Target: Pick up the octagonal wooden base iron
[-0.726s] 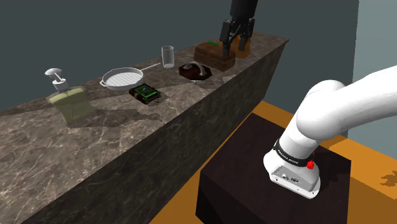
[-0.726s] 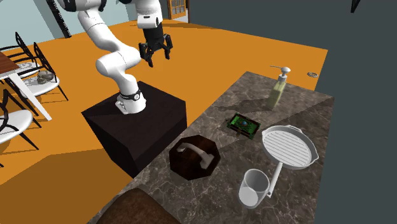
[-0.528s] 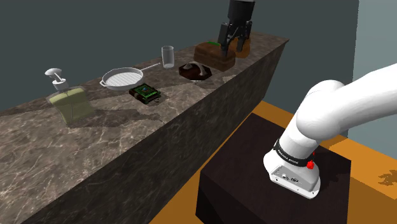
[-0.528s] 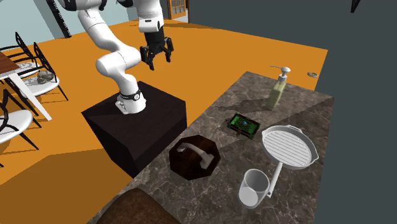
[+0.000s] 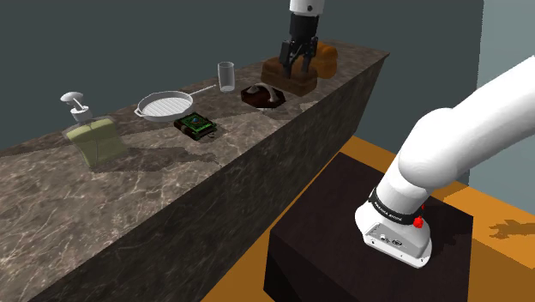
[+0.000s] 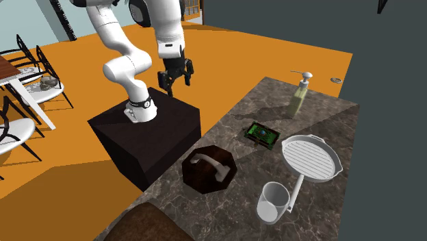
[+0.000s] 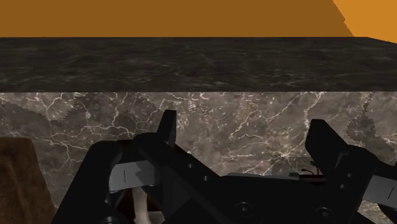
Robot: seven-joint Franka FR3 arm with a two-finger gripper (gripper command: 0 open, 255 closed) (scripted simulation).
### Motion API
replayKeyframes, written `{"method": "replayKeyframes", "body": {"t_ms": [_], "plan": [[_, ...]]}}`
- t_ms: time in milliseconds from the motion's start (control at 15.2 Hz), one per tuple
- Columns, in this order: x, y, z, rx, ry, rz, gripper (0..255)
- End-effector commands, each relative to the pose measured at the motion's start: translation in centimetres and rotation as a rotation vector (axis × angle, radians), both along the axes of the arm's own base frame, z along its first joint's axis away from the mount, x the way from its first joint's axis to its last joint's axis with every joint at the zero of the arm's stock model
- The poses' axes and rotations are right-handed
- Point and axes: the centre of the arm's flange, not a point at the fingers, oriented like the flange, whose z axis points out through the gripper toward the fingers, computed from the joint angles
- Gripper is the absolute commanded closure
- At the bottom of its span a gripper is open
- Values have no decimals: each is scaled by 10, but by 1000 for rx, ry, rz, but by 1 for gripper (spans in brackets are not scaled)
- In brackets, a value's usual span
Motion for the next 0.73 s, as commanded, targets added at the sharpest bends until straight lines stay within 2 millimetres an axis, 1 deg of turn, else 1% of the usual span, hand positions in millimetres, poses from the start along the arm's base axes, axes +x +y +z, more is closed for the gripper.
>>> {"method": "replayKeyframes", "body": {"t_ms": [0, 660], "plan": [[22, -12, -14, -3, 0, 12, 0], [127, -68, -73, -13, 5, 69, 0]]}}
